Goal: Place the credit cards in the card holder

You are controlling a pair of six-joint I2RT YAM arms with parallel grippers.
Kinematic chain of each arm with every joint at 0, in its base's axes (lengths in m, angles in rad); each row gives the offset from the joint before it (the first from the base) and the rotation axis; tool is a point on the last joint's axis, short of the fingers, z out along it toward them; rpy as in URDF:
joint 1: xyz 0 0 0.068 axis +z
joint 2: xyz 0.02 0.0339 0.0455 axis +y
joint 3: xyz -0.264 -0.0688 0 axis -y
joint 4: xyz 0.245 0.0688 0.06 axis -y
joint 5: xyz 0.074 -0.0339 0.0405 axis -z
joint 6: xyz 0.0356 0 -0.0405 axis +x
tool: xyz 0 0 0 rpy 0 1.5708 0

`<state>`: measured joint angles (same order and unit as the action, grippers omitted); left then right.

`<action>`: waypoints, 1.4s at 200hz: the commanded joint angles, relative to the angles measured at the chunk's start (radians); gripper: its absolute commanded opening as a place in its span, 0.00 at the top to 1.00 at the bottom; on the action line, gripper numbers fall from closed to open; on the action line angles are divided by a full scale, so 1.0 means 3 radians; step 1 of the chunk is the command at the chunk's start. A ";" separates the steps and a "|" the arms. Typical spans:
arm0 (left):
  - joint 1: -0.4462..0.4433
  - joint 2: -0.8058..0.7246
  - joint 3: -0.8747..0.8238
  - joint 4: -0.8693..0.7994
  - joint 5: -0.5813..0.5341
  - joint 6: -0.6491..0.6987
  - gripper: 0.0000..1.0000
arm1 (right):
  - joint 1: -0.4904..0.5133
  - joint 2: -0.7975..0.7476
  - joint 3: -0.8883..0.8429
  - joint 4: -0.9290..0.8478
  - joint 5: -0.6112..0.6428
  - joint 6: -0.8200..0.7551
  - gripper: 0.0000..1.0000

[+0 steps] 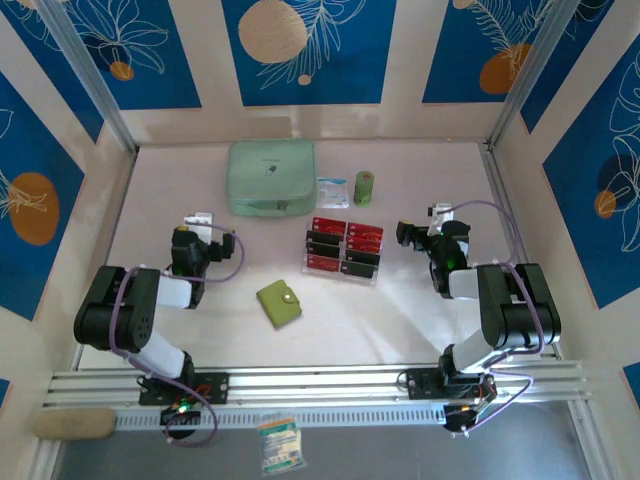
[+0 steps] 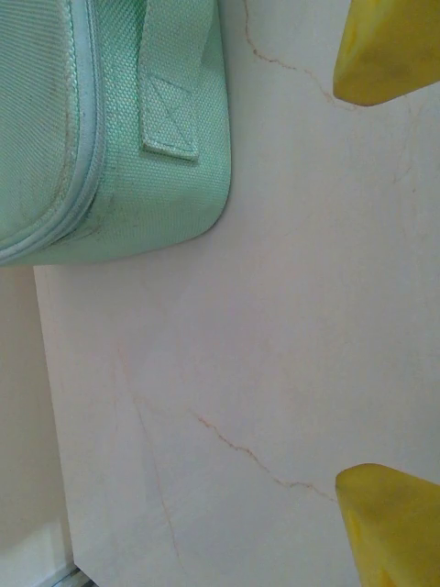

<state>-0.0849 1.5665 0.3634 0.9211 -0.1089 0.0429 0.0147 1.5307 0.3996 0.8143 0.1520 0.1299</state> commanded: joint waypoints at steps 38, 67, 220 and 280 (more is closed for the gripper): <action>0.0032 -0.0012 0.0016 0.0100 -0.0026 -0.0027 0.00 | -0.0013 -0.0026 0.0043 0.0009 -0.0047 -0.0070 0.01; 0.0032 -0.0012 0.0016 0.0100 -0.0026 -0.0025 0.00 | -0.0014 -0.0025 0.0043 0.0011 -0.0047 -0.0069 0.01; 0.0032 0.0001 0.0046 0.0045 -0.0031 -0.0031 0.00 | -0.0028 -0.0026 0.0046 0.0005 -0.0079 -0.0065 0.01; 0.0032 -0.0017 0.0010 0.0104 -0.0032 -0.0031 0.00 | -0.0048 -0.0051 0.0044 -0.0016 -0.0118 -0.0055 0.01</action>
<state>-0.0849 1.5665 0.3630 0.9207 -0.1089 0.0425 0.0063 1.5307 0.3996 0.8143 0.1368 0.1299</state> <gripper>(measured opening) 0.998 0.991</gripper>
